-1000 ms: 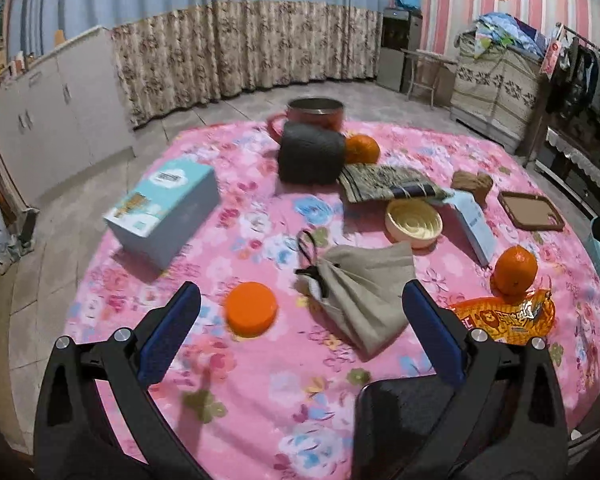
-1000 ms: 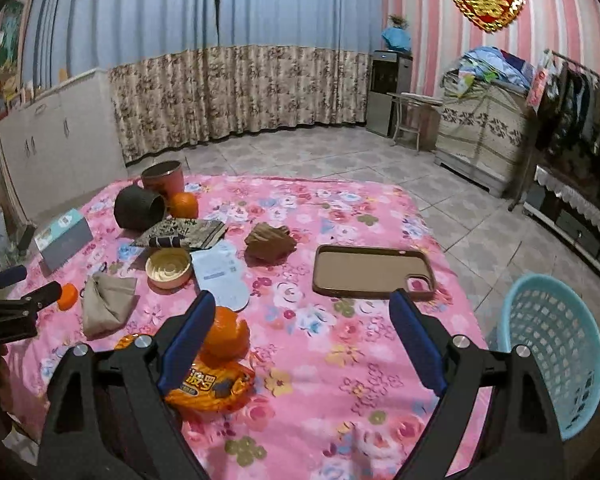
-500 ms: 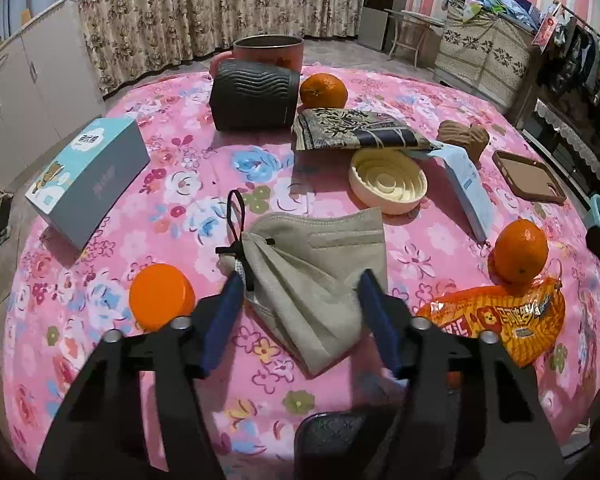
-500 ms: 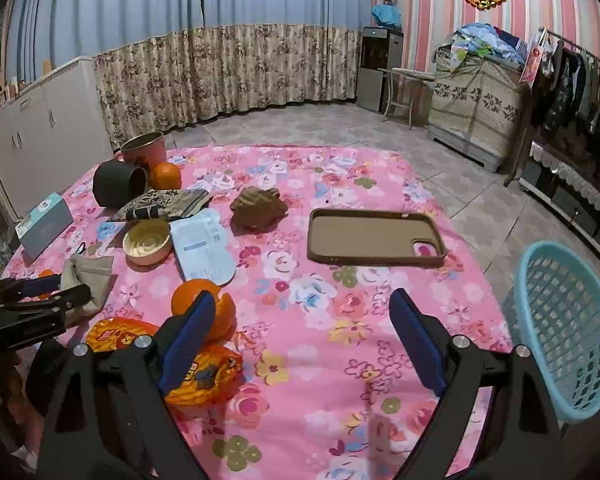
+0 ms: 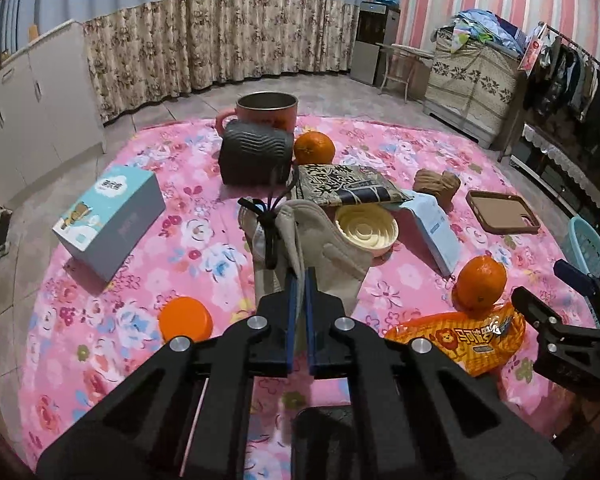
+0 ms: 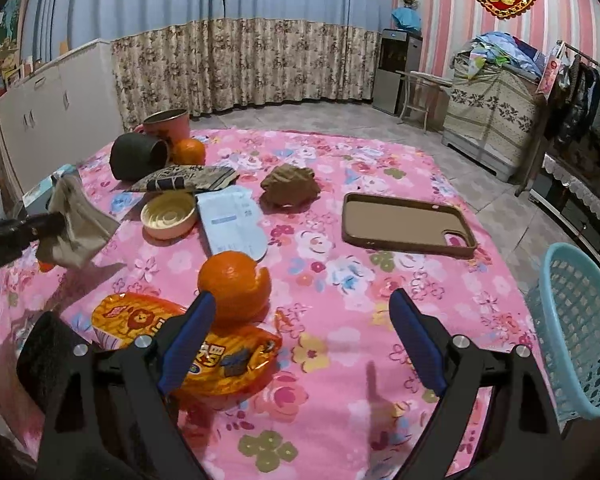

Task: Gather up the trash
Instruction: 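Grasp the mandarin orange with the right gripper while the left holds the mask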

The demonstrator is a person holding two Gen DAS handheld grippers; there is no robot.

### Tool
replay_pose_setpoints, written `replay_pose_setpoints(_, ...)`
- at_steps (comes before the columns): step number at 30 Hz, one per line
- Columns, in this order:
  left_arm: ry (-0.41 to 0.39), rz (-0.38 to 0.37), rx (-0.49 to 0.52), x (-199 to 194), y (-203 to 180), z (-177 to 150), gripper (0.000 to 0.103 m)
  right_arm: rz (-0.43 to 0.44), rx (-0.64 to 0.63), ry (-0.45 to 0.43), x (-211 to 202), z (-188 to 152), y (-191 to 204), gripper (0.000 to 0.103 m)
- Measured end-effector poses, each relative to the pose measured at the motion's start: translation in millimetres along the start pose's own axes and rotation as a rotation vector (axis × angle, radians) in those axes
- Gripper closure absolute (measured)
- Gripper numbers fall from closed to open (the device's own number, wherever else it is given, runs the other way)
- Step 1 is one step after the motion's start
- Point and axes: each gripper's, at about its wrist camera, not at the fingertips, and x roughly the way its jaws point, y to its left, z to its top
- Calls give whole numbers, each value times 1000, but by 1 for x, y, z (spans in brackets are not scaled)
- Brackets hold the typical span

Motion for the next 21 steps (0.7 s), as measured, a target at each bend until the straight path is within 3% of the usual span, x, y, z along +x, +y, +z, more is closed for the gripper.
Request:
replay_pose_setpoints(11, -13, 10, -32, -4, 9, 4, 101, 51, -32, 22, 16, 1, 18, 17)
replay_pose_setpoints(18, -27, 7, -46, -6, 13, 4, 101, 117, 2, 70, 31, 3, 18, 38)
replay_pose_setpoints(21, -25, 9, -50, -5, 14, 4, 101, 163, -20, 76, 33, 2, 22, 53)
